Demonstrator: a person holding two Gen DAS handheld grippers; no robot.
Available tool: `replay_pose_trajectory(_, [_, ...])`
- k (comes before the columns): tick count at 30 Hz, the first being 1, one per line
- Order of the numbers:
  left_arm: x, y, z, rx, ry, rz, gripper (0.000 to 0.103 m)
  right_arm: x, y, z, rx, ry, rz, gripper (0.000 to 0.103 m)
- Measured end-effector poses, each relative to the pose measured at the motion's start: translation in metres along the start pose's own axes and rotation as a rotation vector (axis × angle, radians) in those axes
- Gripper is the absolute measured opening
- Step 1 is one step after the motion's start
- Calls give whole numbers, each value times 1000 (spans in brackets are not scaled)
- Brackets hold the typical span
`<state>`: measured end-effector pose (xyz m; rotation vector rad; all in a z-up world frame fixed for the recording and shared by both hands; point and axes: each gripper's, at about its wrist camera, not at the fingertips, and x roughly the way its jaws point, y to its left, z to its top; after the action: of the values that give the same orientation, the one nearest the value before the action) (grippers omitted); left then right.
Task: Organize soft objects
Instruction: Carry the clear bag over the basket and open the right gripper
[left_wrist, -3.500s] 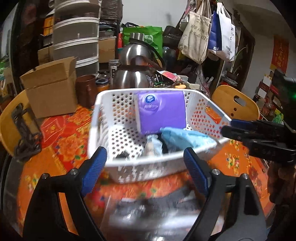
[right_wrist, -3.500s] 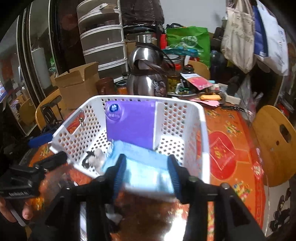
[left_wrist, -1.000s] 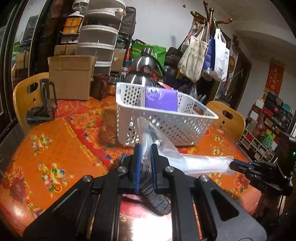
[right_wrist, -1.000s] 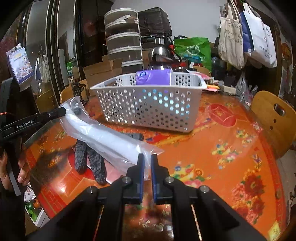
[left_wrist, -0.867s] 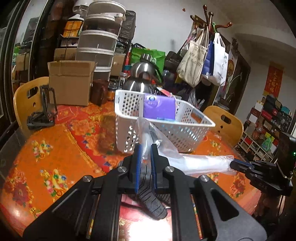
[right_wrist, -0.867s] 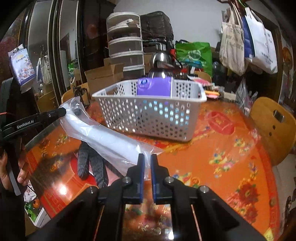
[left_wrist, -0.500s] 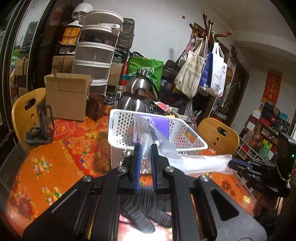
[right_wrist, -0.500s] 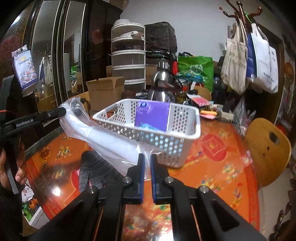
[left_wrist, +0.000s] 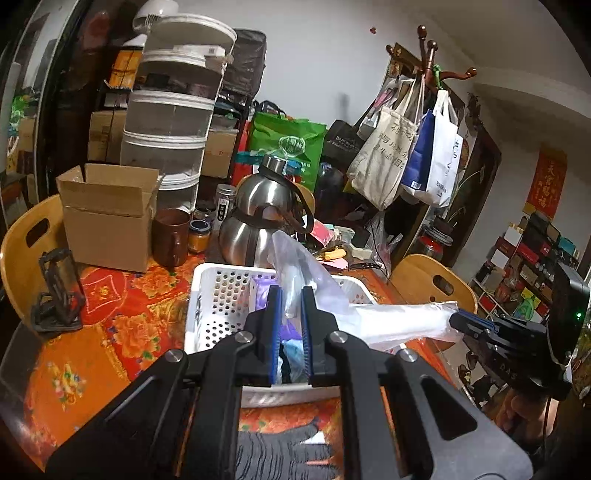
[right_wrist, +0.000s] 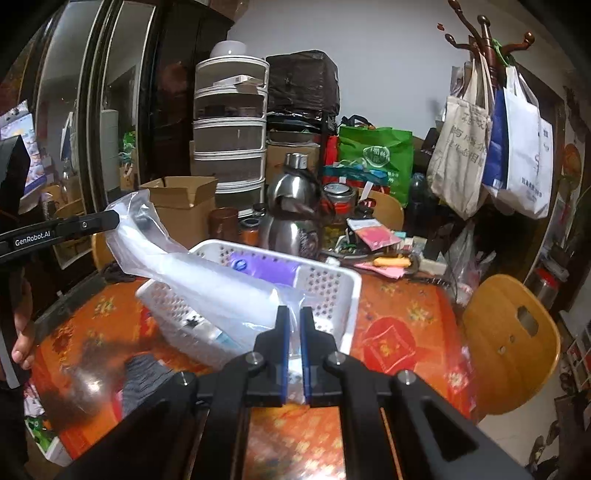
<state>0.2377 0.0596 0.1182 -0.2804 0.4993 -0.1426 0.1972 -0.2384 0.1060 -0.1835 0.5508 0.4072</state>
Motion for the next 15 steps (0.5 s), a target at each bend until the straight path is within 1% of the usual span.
replay_pose_trajectory(2, [18,0,10,-3,16,21,9,12,-8,11,3,7,-15,4])
replay_pose_trajectory(4, [38,0,17,-11,45,27,9,23,-11,18,-4,16,-35,4])
replay_pose_trajectory(5, [49,0,20,-10,54,45,9,32,-13,22,-10,22,-52,4])
replay_pose_trajectory(8, [76,4,22,-11,82,73,9,55,-17,28,-33,46,-77,4])
replay_pose_trajectory(11, [95,10,18,-12,95,100,9,79,-18,29,-51,71,-90,4])
replay_pose_trajectory(15, [113,22,6,-21,115,123,9,104,-15,22,-89,92,-103,4])
